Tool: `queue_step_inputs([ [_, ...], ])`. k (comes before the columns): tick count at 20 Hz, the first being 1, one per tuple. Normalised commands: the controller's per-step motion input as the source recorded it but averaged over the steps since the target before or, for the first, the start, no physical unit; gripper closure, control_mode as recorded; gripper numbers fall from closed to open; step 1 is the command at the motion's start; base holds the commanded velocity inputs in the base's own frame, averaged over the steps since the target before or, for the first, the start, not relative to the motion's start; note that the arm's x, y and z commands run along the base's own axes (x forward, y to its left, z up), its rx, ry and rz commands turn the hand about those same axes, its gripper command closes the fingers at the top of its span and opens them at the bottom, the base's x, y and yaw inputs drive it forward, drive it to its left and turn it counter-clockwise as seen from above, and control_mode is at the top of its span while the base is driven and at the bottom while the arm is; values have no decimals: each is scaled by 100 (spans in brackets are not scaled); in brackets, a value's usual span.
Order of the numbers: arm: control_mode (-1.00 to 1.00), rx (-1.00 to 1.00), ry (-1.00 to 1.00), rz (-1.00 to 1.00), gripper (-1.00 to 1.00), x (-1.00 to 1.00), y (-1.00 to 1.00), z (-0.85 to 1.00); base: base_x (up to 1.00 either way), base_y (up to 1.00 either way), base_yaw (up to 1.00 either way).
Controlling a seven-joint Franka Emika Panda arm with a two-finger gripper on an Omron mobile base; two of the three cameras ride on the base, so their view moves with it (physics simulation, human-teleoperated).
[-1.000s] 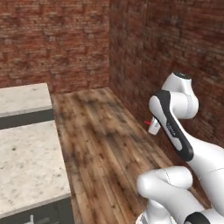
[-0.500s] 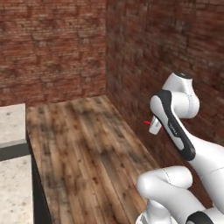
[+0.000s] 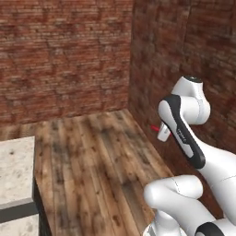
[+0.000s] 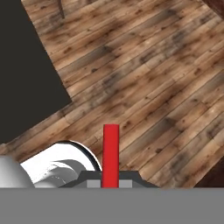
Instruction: Take a straw from the drawer in front and place it inside the glass cup on the dining counter.
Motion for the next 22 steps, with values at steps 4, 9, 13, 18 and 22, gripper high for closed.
queue_step_inputs([
  [4,100,0,0,0,100,0,0,0,100,-18,26],
  [9,100,0,0,0,100,0,0,0,100,-24,31],
  [13,100,0,0,0,100,0,0,0,91,-42,44],
  [18,100,0,0,0,100,0,0,0,88,-45,49],
  [22,100,0,0,0,100,0,0,0,84,-47,54],
])
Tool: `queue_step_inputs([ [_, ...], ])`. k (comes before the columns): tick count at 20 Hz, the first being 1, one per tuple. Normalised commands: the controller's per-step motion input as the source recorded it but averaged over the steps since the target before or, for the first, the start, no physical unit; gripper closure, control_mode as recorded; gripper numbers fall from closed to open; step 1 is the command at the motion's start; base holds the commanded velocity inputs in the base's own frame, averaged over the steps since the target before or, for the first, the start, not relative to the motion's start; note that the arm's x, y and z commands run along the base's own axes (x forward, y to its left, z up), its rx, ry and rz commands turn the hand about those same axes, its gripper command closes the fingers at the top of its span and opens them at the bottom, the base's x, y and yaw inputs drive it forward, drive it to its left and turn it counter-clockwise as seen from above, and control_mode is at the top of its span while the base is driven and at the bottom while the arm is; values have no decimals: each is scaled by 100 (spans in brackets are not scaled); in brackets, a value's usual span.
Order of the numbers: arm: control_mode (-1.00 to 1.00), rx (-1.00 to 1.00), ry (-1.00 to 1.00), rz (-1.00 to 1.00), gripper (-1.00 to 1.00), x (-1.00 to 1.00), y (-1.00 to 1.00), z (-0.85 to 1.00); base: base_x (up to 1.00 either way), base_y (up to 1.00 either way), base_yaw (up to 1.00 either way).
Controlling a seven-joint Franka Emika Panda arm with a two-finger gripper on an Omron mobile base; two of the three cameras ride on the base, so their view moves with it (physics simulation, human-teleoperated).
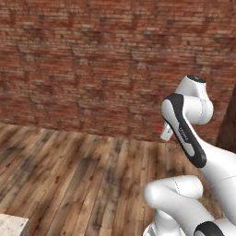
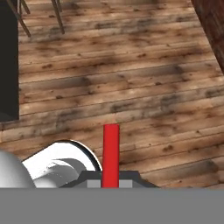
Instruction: Take a straw from the drawer in front and place it inside the glass cup on the dining counter.
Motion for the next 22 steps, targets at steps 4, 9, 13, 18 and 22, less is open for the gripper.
queue_step_inputs([
  [4,100,0,0,0,100,0,0,0,83,-49,55],
  [9,100,0,0,0,100,0,0,0,75,-35,55],
  [13,100,0,0,0,100,0,0,0,72,-30,57],
  [18,100,0,0,0,100,0,0,0,73,-33,58],
  [22,100,0,0,0,100,0,0,0,86,-30,52],
])
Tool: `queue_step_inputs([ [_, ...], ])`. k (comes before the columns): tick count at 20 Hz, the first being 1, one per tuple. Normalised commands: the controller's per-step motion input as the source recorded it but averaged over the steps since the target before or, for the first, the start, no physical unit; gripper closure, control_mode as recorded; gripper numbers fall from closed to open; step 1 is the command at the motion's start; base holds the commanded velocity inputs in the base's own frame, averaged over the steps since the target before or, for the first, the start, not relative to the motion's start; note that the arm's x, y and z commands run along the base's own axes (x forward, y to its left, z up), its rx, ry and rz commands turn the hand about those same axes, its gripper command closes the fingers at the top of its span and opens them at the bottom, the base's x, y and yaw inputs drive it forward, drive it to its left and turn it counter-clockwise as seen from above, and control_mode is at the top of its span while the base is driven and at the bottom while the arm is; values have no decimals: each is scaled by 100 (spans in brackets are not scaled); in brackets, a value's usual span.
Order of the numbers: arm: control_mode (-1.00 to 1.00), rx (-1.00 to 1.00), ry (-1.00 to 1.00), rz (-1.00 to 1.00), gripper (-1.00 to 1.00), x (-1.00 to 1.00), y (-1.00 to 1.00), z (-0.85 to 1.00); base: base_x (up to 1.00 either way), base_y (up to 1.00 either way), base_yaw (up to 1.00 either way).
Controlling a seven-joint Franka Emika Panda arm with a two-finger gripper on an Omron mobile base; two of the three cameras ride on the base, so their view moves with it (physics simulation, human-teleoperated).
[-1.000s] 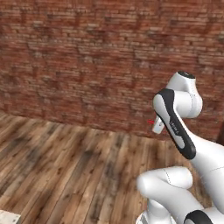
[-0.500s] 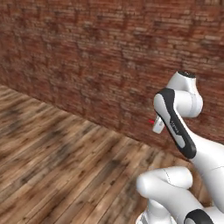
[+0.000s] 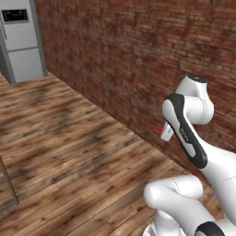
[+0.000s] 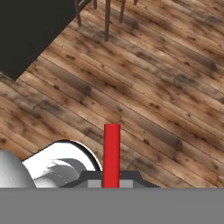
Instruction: Take a straw from the drawer in front and place it inside the glass cup on the dining counter.
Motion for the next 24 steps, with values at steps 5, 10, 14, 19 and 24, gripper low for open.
queue_step_inputs([
  [5,100,0,0,0,100,0,0,0,92,-32,49],
  [10,100,0,0,0,100,0,0,0,100,-18,36],
  [14,100,0,0,0,100,0,0,0,100,-10,29],
  [19,100,0,0,0,100,0,0,0,94,-21,40],
  [24,100,0,0,0,100,0,0,0,82,-30,51],
])
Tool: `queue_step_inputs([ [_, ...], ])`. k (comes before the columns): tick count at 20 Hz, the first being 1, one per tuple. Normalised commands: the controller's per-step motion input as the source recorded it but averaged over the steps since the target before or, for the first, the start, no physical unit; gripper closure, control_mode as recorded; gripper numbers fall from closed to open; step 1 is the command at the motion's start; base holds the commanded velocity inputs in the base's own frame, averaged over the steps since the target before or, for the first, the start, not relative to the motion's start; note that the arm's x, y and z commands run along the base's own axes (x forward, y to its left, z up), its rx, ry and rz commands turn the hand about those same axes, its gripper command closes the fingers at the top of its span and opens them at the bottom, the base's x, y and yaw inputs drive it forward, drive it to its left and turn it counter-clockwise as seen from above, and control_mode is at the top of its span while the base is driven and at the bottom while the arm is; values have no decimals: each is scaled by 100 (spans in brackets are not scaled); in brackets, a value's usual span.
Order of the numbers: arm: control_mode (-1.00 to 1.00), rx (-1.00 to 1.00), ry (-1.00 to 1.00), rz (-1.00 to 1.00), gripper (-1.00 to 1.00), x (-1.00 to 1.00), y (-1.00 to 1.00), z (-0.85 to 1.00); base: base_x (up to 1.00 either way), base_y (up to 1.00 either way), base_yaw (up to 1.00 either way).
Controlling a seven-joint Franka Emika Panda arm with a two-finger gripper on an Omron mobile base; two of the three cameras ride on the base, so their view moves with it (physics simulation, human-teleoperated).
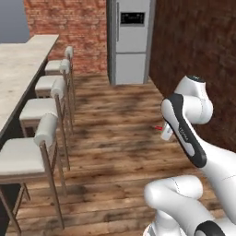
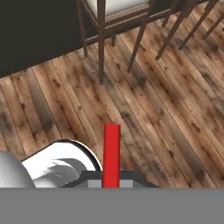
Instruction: Take a straw from the drawer in front and place it inside the glass cup on the dining counter.
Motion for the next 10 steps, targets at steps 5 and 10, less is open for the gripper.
queue_step_inputs([
  [5,100,0,0,0,100,0,0,0,68,-56,56],
  [10,100,0,0,0,100,0,0,0,62,-62,56],
])
